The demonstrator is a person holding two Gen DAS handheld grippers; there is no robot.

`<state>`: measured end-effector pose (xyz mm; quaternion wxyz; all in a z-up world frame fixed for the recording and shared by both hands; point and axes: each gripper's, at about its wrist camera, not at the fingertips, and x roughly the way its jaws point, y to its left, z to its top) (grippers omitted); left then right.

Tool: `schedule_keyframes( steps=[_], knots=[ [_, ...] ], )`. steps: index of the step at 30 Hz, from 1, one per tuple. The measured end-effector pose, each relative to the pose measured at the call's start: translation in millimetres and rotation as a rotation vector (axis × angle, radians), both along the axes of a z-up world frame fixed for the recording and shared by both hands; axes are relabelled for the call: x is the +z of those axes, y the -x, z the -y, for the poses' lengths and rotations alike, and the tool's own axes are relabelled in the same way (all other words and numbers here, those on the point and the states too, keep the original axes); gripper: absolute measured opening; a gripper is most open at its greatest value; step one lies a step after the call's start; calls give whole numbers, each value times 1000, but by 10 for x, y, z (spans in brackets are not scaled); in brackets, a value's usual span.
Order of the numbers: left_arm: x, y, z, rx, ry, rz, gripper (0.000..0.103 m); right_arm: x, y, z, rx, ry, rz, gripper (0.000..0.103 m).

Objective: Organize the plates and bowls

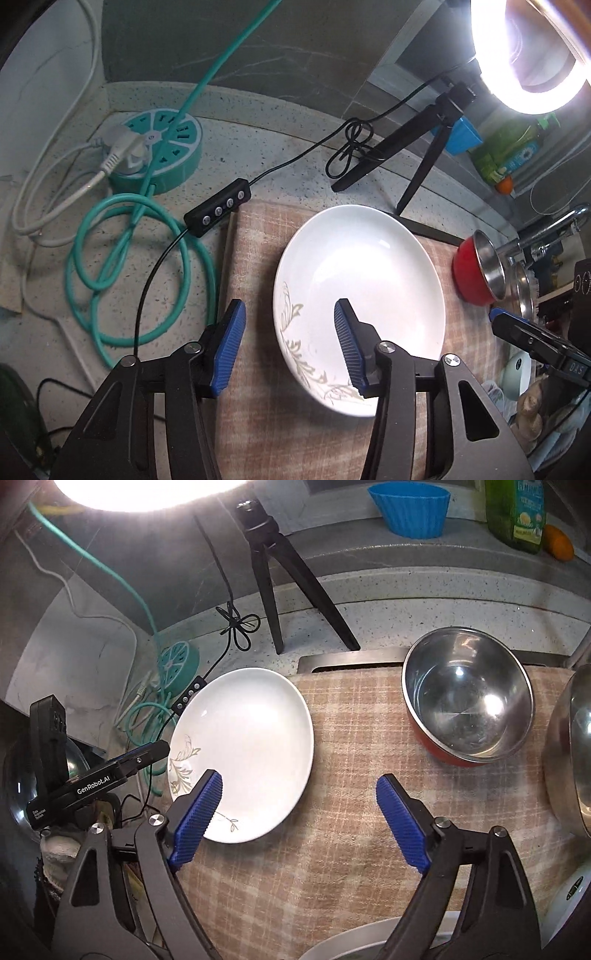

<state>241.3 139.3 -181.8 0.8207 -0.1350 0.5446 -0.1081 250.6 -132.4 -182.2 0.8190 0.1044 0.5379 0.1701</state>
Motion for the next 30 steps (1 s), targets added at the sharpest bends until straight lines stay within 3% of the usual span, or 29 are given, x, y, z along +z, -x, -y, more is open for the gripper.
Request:
schedule_keyframes(
  steps=[4, 10, 15, 21, 27, 30],
  knots=[
    [-84, -89, 7, -1, 8, -20, 34, -137, -102, -4, -9, -20, -45, 70],
    [-143, -186, -37, 9, 11, -33, 30, -305, -241, -60, -13, -18, -86, 51],
    [-173, -209, -57, 10, 18, -38, 24, -415, -324, -89, -17, -8, -110, 47],
    [-272, -242, 18, -2, 15, -57, 13, -515, -385, -144, 0, -6, -133, 28],
    [-296, -241, 47, -7, 10, -58, 12, -566, -406, -257, 39, 18, -144, 10],
    [-285, -230, 63, -2, 5, -57, 12, -555, -381, -316, 50, 35, -139, 9]
  ],
)
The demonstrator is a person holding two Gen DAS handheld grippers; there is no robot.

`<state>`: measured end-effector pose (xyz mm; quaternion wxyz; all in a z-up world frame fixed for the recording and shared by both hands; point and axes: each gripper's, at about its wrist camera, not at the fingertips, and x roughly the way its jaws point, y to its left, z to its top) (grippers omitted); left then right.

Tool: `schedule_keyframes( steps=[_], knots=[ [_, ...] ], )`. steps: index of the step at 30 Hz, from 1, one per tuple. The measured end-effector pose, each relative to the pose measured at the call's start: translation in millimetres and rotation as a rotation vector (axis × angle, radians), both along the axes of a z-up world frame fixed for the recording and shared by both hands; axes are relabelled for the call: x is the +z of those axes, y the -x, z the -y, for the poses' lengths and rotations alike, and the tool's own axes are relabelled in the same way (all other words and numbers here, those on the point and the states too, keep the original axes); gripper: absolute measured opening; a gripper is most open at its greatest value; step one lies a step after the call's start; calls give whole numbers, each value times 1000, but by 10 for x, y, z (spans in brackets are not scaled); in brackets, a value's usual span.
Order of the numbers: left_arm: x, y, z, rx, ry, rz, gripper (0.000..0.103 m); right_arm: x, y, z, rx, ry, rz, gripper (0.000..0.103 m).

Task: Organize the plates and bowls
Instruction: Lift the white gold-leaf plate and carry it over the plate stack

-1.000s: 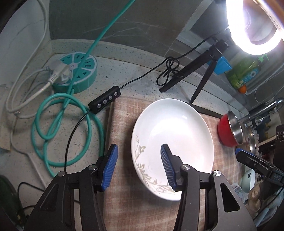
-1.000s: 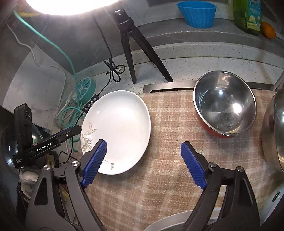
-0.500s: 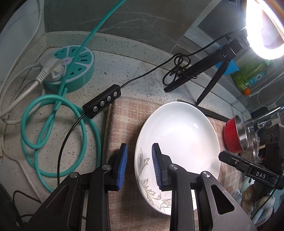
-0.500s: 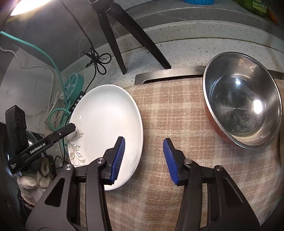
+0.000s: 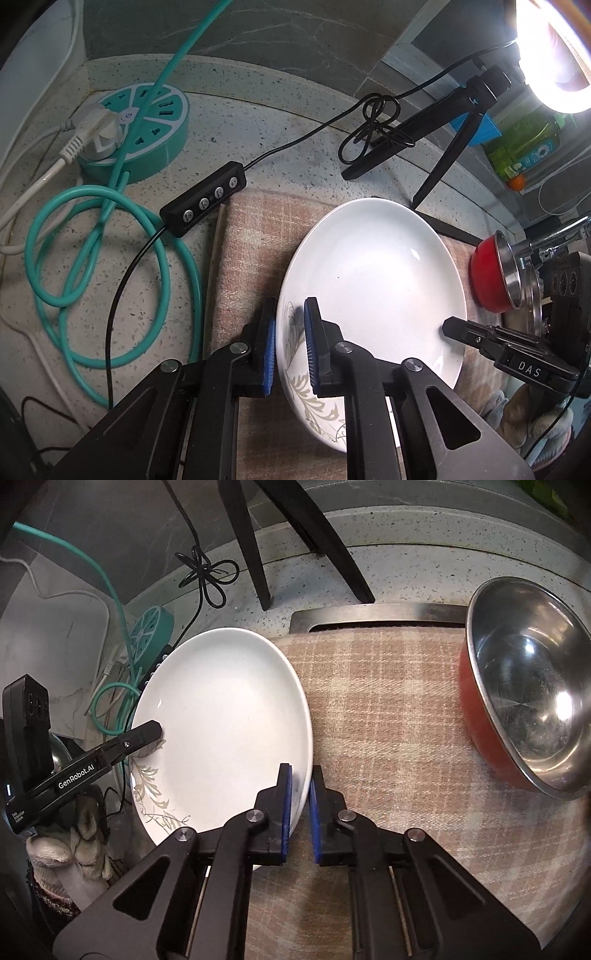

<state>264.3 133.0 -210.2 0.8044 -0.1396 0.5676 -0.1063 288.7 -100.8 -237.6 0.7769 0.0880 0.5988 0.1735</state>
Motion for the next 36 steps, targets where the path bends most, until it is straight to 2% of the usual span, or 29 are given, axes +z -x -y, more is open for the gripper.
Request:
schedule_keyframes(
  steps=[11, 28, 36],
  knots=[
    [87, 172, 38, 8, 3, 10, 12, 128, 142, 29, 7, 6, -16, 9],
    [641, 862, 54, 16, -8, 113, 12, 578, 727, 152, 44, -69, 45, 9],
    [846, 1191, 351, -1, -16, 155, 12, 730, 1040, 415, 64, -83, 68, 9]
  ],
)
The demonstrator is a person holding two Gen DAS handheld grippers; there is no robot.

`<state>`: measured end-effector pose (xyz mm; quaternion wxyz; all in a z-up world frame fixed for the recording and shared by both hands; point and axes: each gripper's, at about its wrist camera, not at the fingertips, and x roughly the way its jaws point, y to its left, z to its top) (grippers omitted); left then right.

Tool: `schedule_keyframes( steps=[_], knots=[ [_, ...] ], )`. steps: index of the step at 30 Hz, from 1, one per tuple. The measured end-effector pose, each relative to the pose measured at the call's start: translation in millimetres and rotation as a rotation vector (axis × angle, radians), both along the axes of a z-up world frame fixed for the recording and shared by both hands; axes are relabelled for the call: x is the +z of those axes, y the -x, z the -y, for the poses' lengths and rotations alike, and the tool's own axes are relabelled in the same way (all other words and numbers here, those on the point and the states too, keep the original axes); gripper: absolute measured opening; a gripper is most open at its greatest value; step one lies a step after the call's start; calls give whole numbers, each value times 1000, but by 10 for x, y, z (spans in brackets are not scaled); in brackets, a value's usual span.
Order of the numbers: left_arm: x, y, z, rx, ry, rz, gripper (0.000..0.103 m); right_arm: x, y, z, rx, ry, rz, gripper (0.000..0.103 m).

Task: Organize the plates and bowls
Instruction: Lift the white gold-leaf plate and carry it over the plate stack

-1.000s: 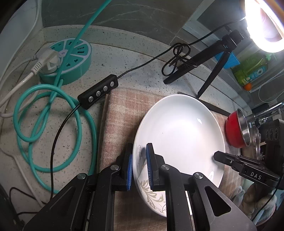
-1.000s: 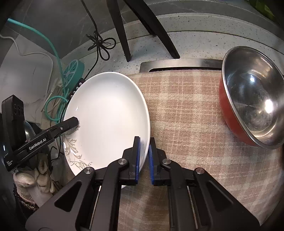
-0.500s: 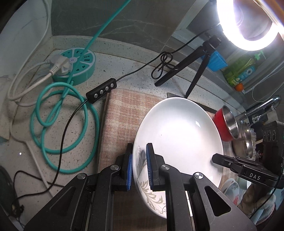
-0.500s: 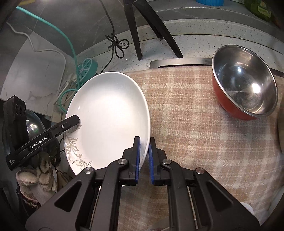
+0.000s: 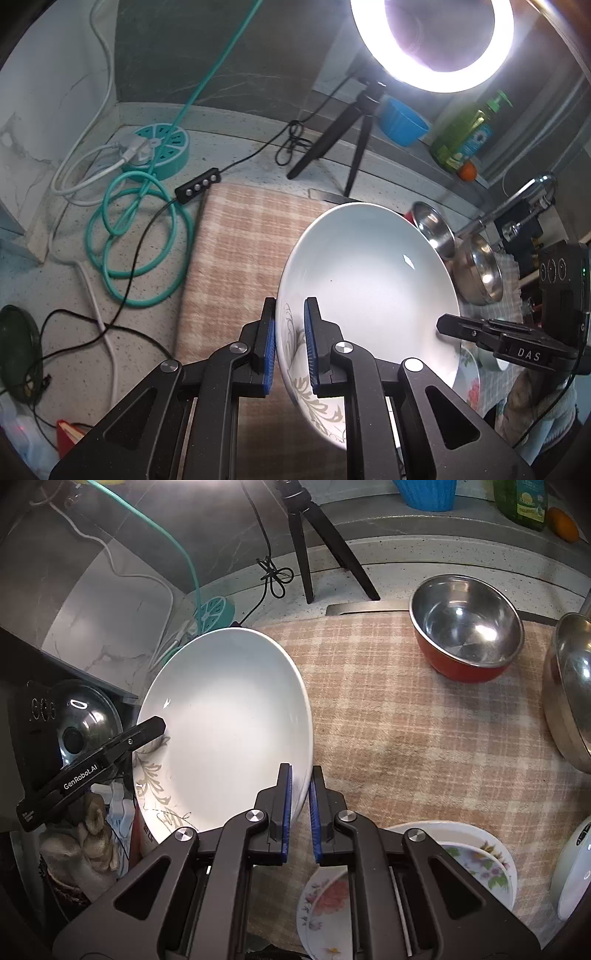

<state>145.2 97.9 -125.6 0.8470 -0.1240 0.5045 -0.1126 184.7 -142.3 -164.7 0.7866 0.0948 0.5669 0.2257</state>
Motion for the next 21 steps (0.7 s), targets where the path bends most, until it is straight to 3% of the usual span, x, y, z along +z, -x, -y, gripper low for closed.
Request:
schedule_keyframes(
  steps=[10, 21],
  knots=[
    [-30, 355, 544, -73, 39, -12, 12, 57, 377, 639, -49, 4, 3, 9],
    [-190, 640, 1125, -166, 42, -53, 12, -79, 817, 1303, -128, 29, -22, 9]
  ],
)
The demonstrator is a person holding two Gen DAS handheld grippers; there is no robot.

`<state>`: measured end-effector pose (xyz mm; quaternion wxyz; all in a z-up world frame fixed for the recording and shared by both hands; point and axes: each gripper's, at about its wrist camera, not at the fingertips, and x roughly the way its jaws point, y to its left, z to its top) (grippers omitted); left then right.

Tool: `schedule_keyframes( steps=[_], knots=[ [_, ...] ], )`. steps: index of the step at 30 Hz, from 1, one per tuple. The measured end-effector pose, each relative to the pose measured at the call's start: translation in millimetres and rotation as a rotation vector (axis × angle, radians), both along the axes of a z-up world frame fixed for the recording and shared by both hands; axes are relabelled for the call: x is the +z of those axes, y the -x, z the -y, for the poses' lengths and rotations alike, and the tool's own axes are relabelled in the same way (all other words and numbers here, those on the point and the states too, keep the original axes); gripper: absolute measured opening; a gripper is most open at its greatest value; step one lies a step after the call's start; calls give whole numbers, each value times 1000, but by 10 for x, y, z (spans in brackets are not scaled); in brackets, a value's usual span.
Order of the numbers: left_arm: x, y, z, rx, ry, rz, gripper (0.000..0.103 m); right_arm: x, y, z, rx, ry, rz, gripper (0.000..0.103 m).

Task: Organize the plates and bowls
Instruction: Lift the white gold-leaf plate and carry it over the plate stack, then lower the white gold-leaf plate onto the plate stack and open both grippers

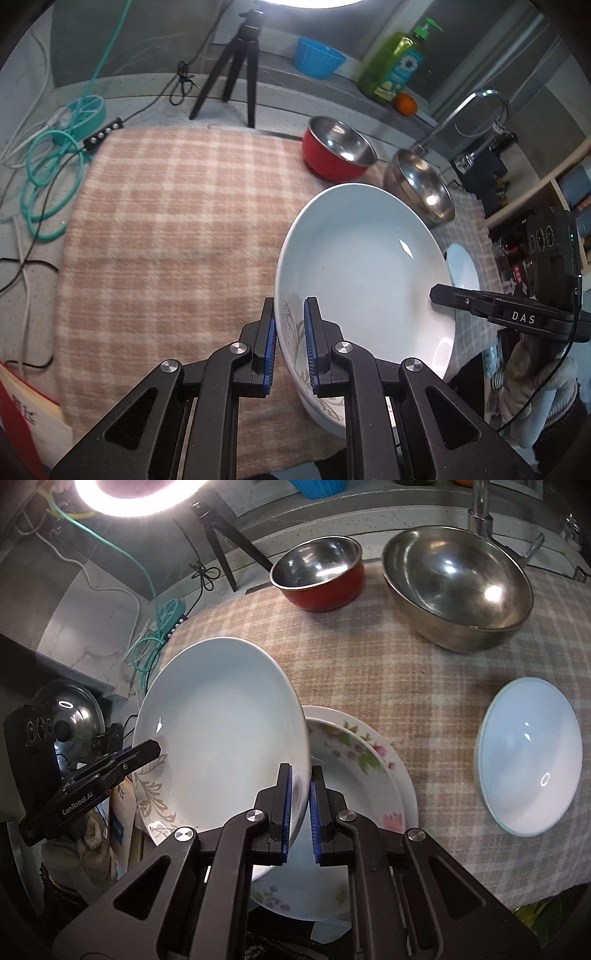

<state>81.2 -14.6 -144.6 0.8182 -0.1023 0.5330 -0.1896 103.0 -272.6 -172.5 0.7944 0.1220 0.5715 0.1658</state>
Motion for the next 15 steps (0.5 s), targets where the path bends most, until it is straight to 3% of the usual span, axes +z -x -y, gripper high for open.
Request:
schedule_keyframes(
  steps=[15],
  knots=[
    [-205, 234, 351, -70, -28, -54, 12, -264, 336, 354, -56, 57, -34, 9]
  ],
)
